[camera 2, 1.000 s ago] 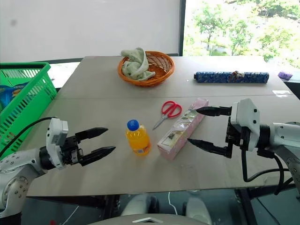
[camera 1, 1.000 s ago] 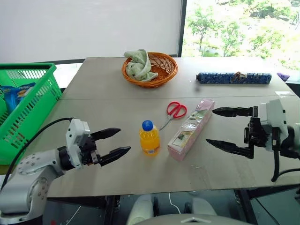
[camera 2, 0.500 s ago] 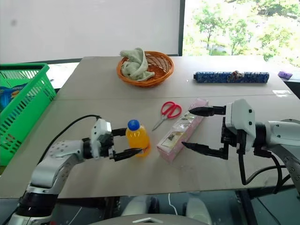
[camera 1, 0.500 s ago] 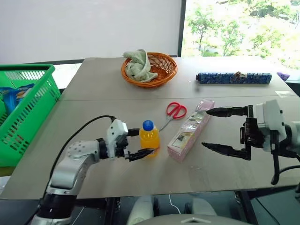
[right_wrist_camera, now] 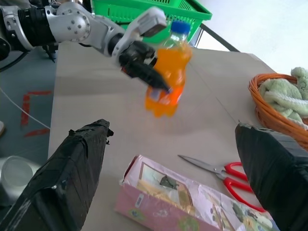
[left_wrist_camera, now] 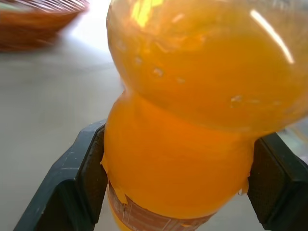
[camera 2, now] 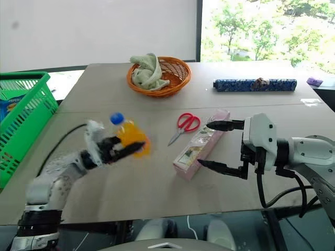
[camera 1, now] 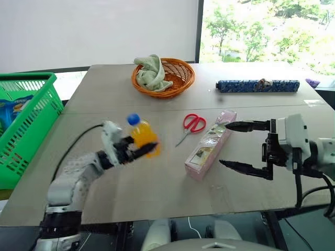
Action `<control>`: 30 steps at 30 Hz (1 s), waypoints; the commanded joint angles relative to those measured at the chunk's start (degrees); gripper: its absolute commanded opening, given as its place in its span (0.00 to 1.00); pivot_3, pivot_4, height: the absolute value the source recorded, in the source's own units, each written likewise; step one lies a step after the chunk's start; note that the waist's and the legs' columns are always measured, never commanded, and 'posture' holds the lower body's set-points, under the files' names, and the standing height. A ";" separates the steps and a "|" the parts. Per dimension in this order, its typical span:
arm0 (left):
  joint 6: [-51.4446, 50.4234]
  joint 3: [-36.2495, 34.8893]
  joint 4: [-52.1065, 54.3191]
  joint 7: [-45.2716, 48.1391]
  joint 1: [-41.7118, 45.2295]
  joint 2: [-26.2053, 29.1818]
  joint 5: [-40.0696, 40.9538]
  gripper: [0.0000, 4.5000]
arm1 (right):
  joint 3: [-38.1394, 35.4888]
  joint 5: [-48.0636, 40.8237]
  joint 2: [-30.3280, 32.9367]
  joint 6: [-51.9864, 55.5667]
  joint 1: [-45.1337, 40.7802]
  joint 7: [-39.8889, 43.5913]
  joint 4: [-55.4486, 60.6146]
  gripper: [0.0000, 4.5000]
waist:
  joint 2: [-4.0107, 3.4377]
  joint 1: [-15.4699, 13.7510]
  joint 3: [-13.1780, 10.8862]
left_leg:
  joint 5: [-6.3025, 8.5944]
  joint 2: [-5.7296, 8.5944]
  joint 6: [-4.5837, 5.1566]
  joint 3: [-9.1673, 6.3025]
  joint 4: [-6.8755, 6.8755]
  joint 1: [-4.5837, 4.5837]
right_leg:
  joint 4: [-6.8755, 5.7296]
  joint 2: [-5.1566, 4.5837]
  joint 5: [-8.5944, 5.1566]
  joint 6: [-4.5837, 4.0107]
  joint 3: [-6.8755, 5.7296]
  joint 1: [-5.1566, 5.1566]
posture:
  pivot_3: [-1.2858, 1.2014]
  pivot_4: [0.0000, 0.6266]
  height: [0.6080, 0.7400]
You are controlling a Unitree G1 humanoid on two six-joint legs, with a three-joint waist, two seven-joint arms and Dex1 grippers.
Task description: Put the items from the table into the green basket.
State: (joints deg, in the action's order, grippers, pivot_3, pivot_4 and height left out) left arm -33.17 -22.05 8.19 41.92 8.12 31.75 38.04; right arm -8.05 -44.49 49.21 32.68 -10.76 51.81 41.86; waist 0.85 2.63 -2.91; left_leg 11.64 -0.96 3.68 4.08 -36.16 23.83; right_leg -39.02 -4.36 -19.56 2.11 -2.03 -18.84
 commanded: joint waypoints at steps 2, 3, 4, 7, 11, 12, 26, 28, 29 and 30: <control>4.44 -20.07 -5.72 -22.49 16.65 7.62 -0.61 0.71 | 8.14 -0.07 -6.87 3.75 -16.28 -5.77 -2.93 1.00 | 0.68 -0.08 -0.33 | -0.03 -0.06 -0.02 -0.07 -0.17 0.04 | -0.31 0.21 0.02 -0.02 0.03 -0.08 | 0.53 0.00 1.00; 6.41 -20.75 -9.70 -23.38 18.96 10.91 -2.92 0.71 | 9.06 -0.41 -8.50 4.25 -19.06 -6.13 -4.00 1.00 | 0.91 -0.16 -0.20 | -0.05 -0.08 -0.07 -0.10 -0.18 0.06 | -0.42 0.27 0.02 -0.03 0.04 -0.17 | 0.54 0.00 1.00; 8.23 -20.86 -13.32 -23.98 20.62 13.68 -5.22 0.71 | 9.71 -0.53 -9.64 4.48 -21.08 -6.29 -4.83 1.00 | 1.05 -0.39 -0.07 | -0.05 -0.07 -0.08 -0.10 -0.15 0.07 | -0.42 0.28 0.02 -0.03 0.05 -0.20 | 0.54 0.00 1.00; 14.81 -18.73 -28.47 -25.79 25.39 22.62 -12.99 0.71 | 11.42 0.28 -12.20 3.42 -25.08 -5.26 -6.85 1.00 | 1.05 -1.53 -0.06 | -0.04 0.09 -0.30 0.03 -0.13 0.08 | -0.18 0.14 -0.01 0.03 0.10 -0.20 | 0.56 0.00 1.00; 22.35 -13.06 -50.47 -24.35 32.23 30.05 -19.99 0.82 | 13.13 1.90 -14.15 1.84 -27.45 -3.21 -9.05 1.00 | 1.25 -3.78 0.06 | 0.00 0.10 -0.32 0.03 -0.02 0.19 | 0.08 0.13 -0.02 0.04 -0.04 -0.22 | 0.56 0.00 1.00; 23.58 -11.84 -55.45 -23.58 33.98 31.06 -21.06 0.93 | 13.61 2.50 -14.58 1.21 -27.73 -2.64 -9.49 1.00 | 1.42 -4.19 0.15 | 0.01 0.10 -0.33 0.00 -0.02 0.21 | 0.08 0.12 -0.02 0.04 -0.09 -0.23 | 0.55 0.00 1.00; -4.49 3.69 -22.07 -16.62 34.24 12.42 -7.85 0.99 | 9.99 4.27 -12.34 1.76 -21.85 -4.90 -6.53 1.00 | 2.40 -4.00 1.04 | 0.15 0.22 -0.59 -0.21 -0.21 1.00 | -0.10 -0.20 0.05 0.06 -0.25 -0.82 | 0.52 0.00 1.00; -21.09 10.46 -13.15 -19.40 34.71 7.29 -4.12 0.99 | 8.56 4.51 -10.71 2.32 -19.77 -5.80 -5.47 1.00 | 2.39 -4.01 1.03 | 0.02 0.25 -0.37 -0.27 -0.24 1.01 | -0.15 -0.19 0.05 0.07 -0.28 -0.78 | 0.52 0.01 1.00; -28.61 13.76 -11.88 -19.48 36.01 5.84 -3.14 0.99 | 7.83 4.78 -9.69 2.62 -18.70 -6.00 -5.09 1.00 | 2.39 -3.64 1.03 | 0.01 0.26 -0.34 -0.28 -0.27 1.02 | -0.16 -0.19 0.05 0.07 -0.28 -0.79 | 0.51 0.01 1.00; -31.99 17.69 -11.32 -17.89 36.97 5.21 -3.52 0.99 | 7.21 5.11 -8.71 2.72 -17.78 -6.18 -4.82 1.00 | 2.39 -3.40 1.03 | 0.00 0.28 -0.32 -0.29 -0.31 1.04 | -0.21 -0.18 0.05 0.08 -0.26 -0.79 | 0.50 0.02 1.00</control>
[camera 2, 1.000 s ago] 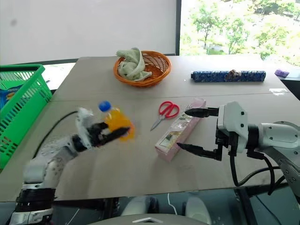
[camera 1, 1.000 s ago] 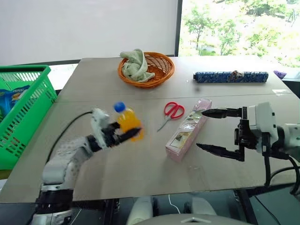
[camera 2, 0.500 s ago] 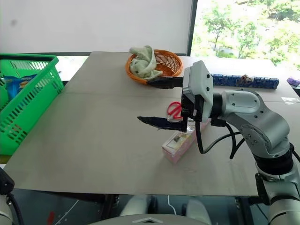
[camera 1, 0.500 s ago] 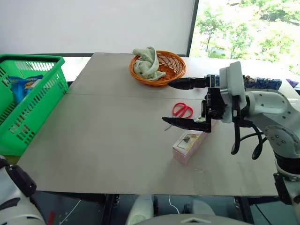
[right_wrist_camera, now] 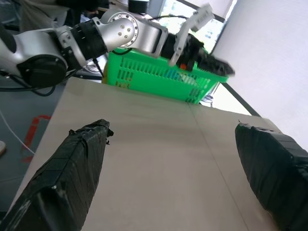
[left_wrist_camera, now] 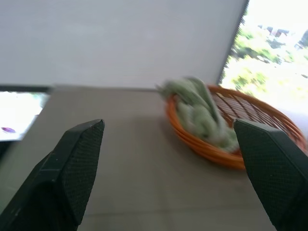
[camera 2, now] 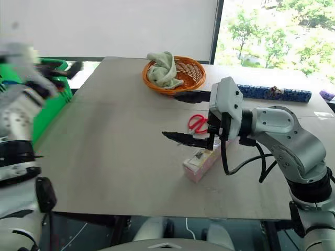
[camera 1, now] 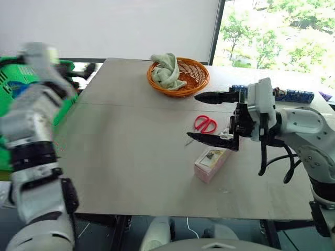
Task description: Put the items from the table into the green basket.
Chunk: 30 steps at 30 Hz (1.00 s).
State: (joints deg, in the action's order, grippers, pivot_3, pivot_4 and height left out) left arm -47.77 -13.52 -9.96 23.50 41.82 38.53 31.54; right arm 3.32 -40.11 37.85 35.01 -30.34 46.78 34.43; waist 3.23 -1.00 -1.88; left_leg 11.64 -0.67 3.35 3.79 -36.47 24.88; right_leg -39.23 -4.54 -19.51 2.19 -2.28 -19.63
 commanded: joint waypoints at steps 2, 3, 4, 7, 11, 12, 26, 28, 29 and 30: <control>-16.69 15.55 5.84 3.91 5.23 -4.11 1.13 0.99 | -5.80 0.57 4.13 1.16 3.45 -1.81 3.15 1.00 | -0.25 2.29 -0.19 | -0.01 0.00 0.01 0.11 -0.02 -0.02 | -0.19 0.11 -0.01 0.01 0.17 -0.05 | 0.49 0.03 1.00; -16.16 17.86 2.75 4.85 6.94 -6.10 0.04 0.99 | -6.77 0.73 5.27 1.43 4.81 -2.04 3.63 1.00 | -0.44 2.86 -0.32 | -0.01 -0.02 0.01 0.16 -0.01 -0.08 | -0.21 0.14 -0.01 0.01 0.23 -0.05 | 0.48 0.04 1.00; -15.12 20.59 -1.39 5.51 8.91 -8.01 -2.06 0.99 | -7.86 0.81 6.49 1.83 6.50 -2.23 4.21 1.00 | -0.66 3.37 -0.46 | -0.02 -0.03 0.01 0.19 -0.01 -0.12 | -0.24 0.18 -0.02 0.01 0.24 -0.02 | 0.47 0.04 1.00; -13.33 25.56 -10.62 8.08 13.38 -11.64 -6.27 0.99 | -9.92 1.02 9.01 3.05 9.96 -3.14 5.38 1.00 | -1.10 3.75 -0.70 | -0.02 -0.16 0.02 0.26 -0.05 -0.23 | -0.28 0.36 -0.02 -0.01 0.36 0.00 | 0.46 0.06 1.00; -6.01 30.20 -24.44 10.21 18.93 -18.09 -12.86 0.99 | -14.35 0.83 13.95 8.96 16.10 -5.50 7.15 1.00 | -1.50 4.83 -1.09 | -0.01 -0.23 0.03 0.39 -0.06 -0.25 | -0.29 0.42 -0.03 -0.01 0.52 -0.02 | 0.43 0.09 1.00; -3.80 31.89 -27.69 10.65 19.93 -19.27 -15.26 0.99 | -15.50 0.69 15.10 10.36 17.45 -5.99 7.68 1.00 | -1.54 4.87 -1.25 | -0.01 -0.22 0.04 0.39 -0.08 -0.20 | -0.28 0.41 -0.03 0.00 0.50 -0.02 | 0.43 0.09 1.00; 13.75 34.34 -54.80 11.85 25.60 -31.78 -30.92 0.90 | -19.61 -4.61 15.81 17.24 19.47 -11.98 12.22 1.00 | -1.96 5.71 -1.75 | 0.18 -0.25 0.34 0.40 -0.25 -0.17 | -0.18 0.34 -0.02 0.02 0.50 0.04 | 0.41 0.10 1.00; 14.88 34.28 -55.98 12.09 25.26 -32.85 -32.23 0.80 | -19.09 -4.71 15.58 16.94 19.35 -12.18 12.20 1.00 | -2.01 5.72 -1.71 | 0.19 -0.25 0.36 0.34 -0.34 -0.25 | -0.21 0.32 0.03 0.09 0.45 0.14 | 0.41 0.10 1.00; 14.94 33.62 -56.15 12.68 25.09 -32.70 -32.43 0.70 | -18.78 -4.70 15.48 16.79 19.29 -12.32 12.30 1.00 | -2.00 5.78 -1.72 | 0.19 -0.26 0.36 0.33 -0.38 -0.26 | -0.22 0.30 0.05 0.12 0.44 0.14 | 0.41 0.10 1.00; 14.99 32.99 -56.31 13.12 25.03 -32.51 -32.59 0.62 | -18.61 -4.72 15.43 16.73 19.28 -12.47 12.42 1.00 | -2.00 5.89 -1.72 | 0.19 -0.26 0.36 0.33 -0.41 -0.24 | -0.22 0.29 0.06 0.14 0.44 0.14 | 0.41 0.10 1.00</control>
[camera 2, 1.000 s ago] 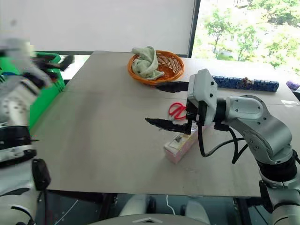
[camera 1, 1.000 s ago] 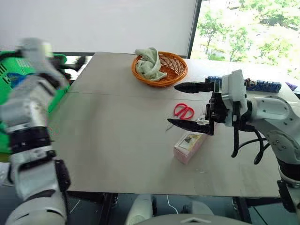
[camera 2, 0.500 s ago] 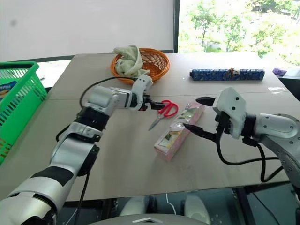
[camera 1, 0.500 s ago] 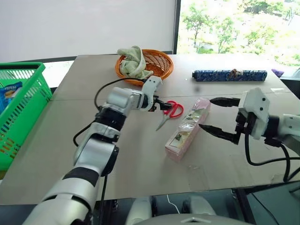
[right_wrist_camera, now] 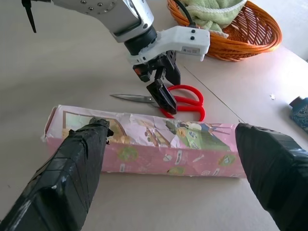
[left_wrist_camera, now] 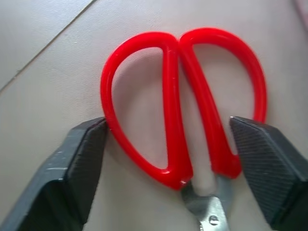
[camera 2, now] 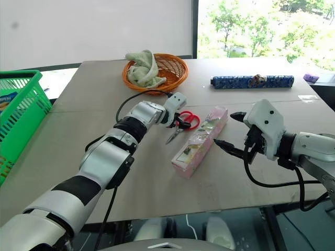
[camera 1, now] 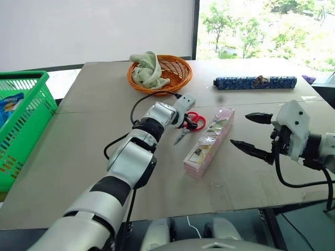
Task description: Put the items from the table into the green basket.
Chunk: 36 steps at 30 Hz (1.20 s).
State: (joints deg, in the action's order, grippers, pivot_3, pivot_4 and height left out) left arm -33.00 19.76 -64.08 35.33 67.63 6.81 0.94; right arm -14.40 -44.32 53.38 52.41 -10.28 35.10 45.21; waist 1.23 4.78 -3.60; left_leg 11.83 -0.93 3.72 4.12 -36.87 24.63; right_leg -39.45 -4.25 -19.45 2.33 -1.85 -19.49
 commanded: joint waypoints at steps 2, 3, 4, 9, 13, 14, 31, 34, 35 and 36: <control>-0.56 -3.38 0.96 3.45 -1.60 1.69 -0.27 0.51 | -0.56 -0.76 -0.38 -0.83 -0.84 -1.03 1.95 1.00 | -0.01 0.42 0.00 | 0.03 0.00 0.04 0.01 -0.05 0.03 | 0.00 -0.03 0.01 0.01 0.01 0.00 | 0.41 0.10 1.00; -2.39 -5.04 4.34 5.17 -2.56 3.93 0.90 0.51 | -0.44 -0.78 -0.48 -0.92 -0.74 -1.14 2.12 1.00 | -0.02 0.72 0.00 | 0.03 0.00 0.04 0.01 -0.05 0.07 | 0.00 -0.03 0.01 0.01 0.01 -0.01 | 0.41 0.10 1.00; -3.92 -6.38 8.49 6.54 -4.04 6.36 1.64 0.51 | -0.31 -0.74 -0.58 -1.01 -0.65 -1.21 2.27 1.00 | -0.03 0.90 -0.01 | 0.03 0.00 0.03 0.01 -0.03 0.08 | 0.00 -0.02 0.00 0.00 0.01 -0.03 | 0.41 0.10 1.00; -15.70 -15.03 36.61 10.78 -18.19 24.68 5.57 0.51 | 0.79 -1.65 -2.17 -1.47 -1.25 -1.73 2.70 1.00 | -0.13 4.16 -0.11 | -0.12 -0.10 -0.22 0.12 0.24 0.07 | 0.01 0.07 -0.01 -0.03 0.22 -0.21 | 0.43 0.08 1.00; -20.13 -21.22 44.67 10.14 -26.14 35.10 7.18 0.51 | 3.08 -1.11 -3.33 -2.59 -2.33 -1.27 1.69 1.00 | -0.15 4.26 -0.10 | -0.14 -0.11 -0.24 0.06 0.37 -0.01 | 0.01 0.18 -0.03 -0.04 0.41 -0.32 | 0.45 0.06 1.00; -19.80 -22.75 43.67 9.29 -27.07 36.98 7.06 0.51 | 3.89 -0.87 -3.66 -3.03 -2.88 -0.96 1.10 1.00 | -0.14 3.82 -0.09 | -0.14 -0.09 -0.24 0.05 0.33 0.01 | 0.02 0.15 -0.03 -0.03 0.38 -0.31 | 0.46 0.04 1.00; -11.95 -8.50 40.97 18.62 -15.53 24.27 8.32 1.00 | 6.81 1.26 -3.06 -5.77 -6.01 3.43 -3.09 1.00 | 0.20 -3.62 0.06 | -0.10 0.21 -0.21 -0.04 -0.13 0.23 | -0.19 -0.25 0.05 0.06 0.12 -0.27 | 0.45 0.06 1.00; -1.35 -1.07 23.51 17.89 -7.85 18.41 0.87 1.00 | 5.01 0.28 -2.58 -4.70 -5.03 2.14 -1.49 1.00 | 0.11 -1.98 0.01 | -0.10 0.20 -0.17 0.04 -0.10 0.18 | -0.22 -0.12 0.04 0.06 0.28 -0.31 | 0.44 0.08 1.00; 1.49 0.17 17.94 17.20 -5.68 16.79 -1.01 1.00 | 4.66 -0.03 -2.48 -4.44 -4.86 1.75 -1.12 1.00 | 0.09 -1.57 0.00 | -0.01 0.16 -0.01 0.09 -0.09 0.16 | -0.22 0.01 0.04 0.06 0.36 -0.32 | 0.43 0.09 1.00; 4.30 1.61 12.32 16.18 -3.69 15.14 -3.25 1.00 | 4.13 -0.35 -2.38 -4.09 -4.48 1.28 -0.51 1.00 | 0.08 -1.16 0.00 | 0.02 0.13 0.05 0.10 -0.08 0.16 | -0.22 0.06 0.03 0.06 0.38 -0.33 | 0.43 0.09 1.00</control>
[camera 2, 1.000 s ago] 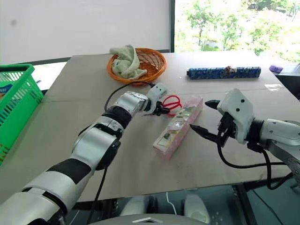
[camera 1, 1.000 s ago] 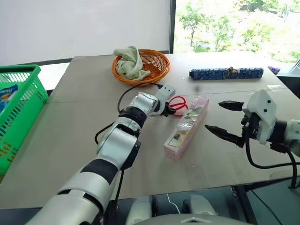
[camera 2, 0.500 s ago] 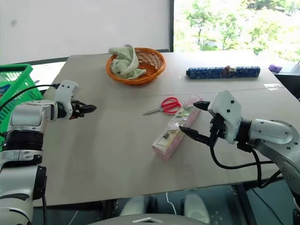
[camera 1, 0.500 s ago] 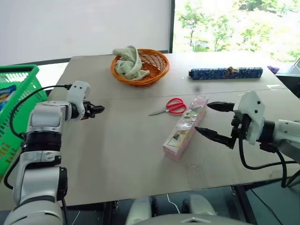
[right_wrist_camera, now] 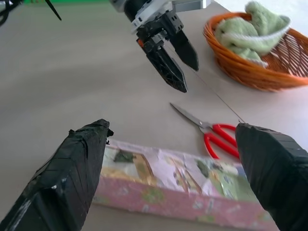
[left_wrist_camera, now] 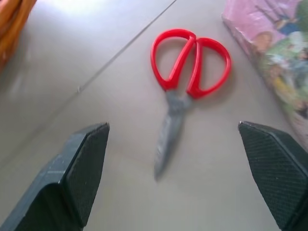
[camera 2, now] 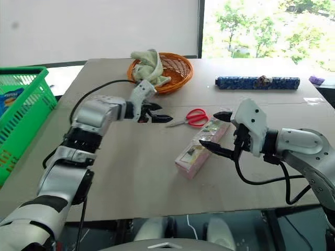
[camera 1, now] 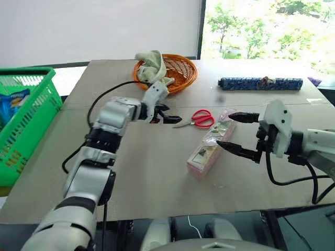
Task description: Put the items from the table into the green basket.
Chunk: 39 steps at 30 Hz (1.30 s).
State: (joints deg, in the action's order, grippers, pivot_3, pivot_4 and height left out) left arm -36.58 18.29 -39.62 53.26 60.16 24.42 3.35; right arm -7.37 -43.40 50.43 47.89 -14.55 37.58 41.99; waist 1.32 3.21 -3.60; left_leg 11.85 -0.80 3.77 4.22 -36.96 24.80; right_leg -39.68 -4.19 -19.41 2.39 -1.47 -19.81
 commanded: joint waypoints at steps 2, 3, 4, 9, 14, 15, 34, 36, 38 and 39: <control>14.13 6.51 -22.36 -3.65 7.09 -5.40 -10.91 1.00 | -4.40 -2.34 0.59 1.58 0.83 -2.60 4.40 1.00 | -0.01 1.26 -0.14 | 0.02 -0.06 0.03 0.01 -0.01 -0.01 | 0.03 0.09 -0.01 0.01 0.02 0.00 | 0.41 0.12 1.00; 16.16 7.38 -25.77 -3.99 8.20 -6.41 -12.53 1.00 | -4.98 -2.80 0.58 2.05 1.24 -3.19 5.07 1.00 | 0.02 1.83 -0.25 | 0.02 -0.08 0.04 0.05 0.00 0.00 | 0.05 0.10 -0.01 0.01 0.07 -0.02 | 0.41 0.12 1.00; 17.39 7.59 -28.73 -3.26 9.31 -7.62 -13.47 1.00 | -5.98 -3.46 0.58 2.62 2.10 -3.99 6.04 1.00 | 0.04 2.15 -0.27 | 0.04 -0.08 0.06 0.05 0.01 0.03 | 0.07 0.10 -0.01 0.02 0.06 -0.03 | 0.40 0.13 1.00; 19.19 7.42 -35.19 3.15 11.65 -10.05 -16.18 1.00 | -8.92 -5.70 0.29 4.44 5.19 -7.61 9.52 1.00 | 0.03 2.68 -0.47 | 0.09 -0.10 0.14 0.05 0.00 0.02 | 0.16 0.03 -0.01 0.03 0.01 0.02 | 0.38 0.16 1.00; 20.56 7.32 -36.98 7.96 11.41 -10.03 -18.97 0.75 | -9.58 -7.37 0.06 4.96 6.68 -10.42 11.15 1.00 | -0.02 3.52 -0.52 | 0.14 -0.12 0.20 0.05 0.02 0.00 | 0.23 -0.03 -0.01 0.03 0.02 0.04 | 0.38 0.18 1.00; 20.29 7.01 -37.13 9.09 11.37 -9.97 -19.10 0.65 | -9.54 -7.62 0.13 4.91 6.81 -10.69 11.19 1.00 | -0.05 3.76 -0.54 | 0.15 -0.12 0.20 0.05 0.03 0.00 | 0.25 -0.04 -0.01 0.03 0.02 0.05 | 0.38 0.18 1.00; -7.51 -13.33 7.99 19.74 -12.50 17.92 -6.29 0.01 | -1.73 -5.08 2.79 0.32 1.09 -2.01 3.94 1.00 | -0.35 6.93 -0.87 | 0.14 -0.19 0.19 0.01 0.21 -0.08 | 0.21 0.12 -0.01 0.03 0.23 -0.04 | 0.44 0.07 1.00; -12.31 -18.24 15.82 16.24 -19.47 21.73 -4.87 0.01 | 0.59 -4.35 1.91 -0.84 -1.25 -0.47 2.53 1.00 | -0.29 5.79 -0.82 | 0.14 -0.18 0.20 0.02 0.15 -0.05 | 0.23 0.08 0.00 0.04 0.23 -0.03 | 0.47 0.05 1.00; -12.12 -23.18 17.46 11.17 -26.50 26.43 -5.36 0.01 | 4.11 -3.26 0.12 -2.19 -4.97 1.40 0.35 1.00 | -0.25 5.19 -0.77 | 0.12 -0.17 0.17 0.03 0.11 -0.09 | 0.18 0.07 0.00 0.05 0.26 -0.03 | 0.49 0.03 1.00; -11.14 -24.45 16.19 8.23 -27.85 27.63 -5.89 0.01 | 5.38 -2.47 -0.48 -2.84 -6.25 2.30 -0.73 1.00 | -0.22 4.73 -0.74 | 0.11 -0.17 0.15 0.02 0.09 -0.10 | 0.15 0.08 0.00 0.05 0.27 -0.02 | 0.50 0.02 1.00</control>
State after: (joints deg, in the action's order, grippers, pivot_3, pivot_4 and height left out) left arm -48.08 -1.88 -24.27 66.64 33.55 49.12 -2.02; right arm -3.39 -47.21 50.74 47.36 -18.38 38.11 42.50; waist 1.10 7.93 -4.34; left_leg 11.90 -0.97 3.81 4.23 -36.87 24.66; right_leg -39.64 -4.12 -19.41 2.44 -1.23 -19.86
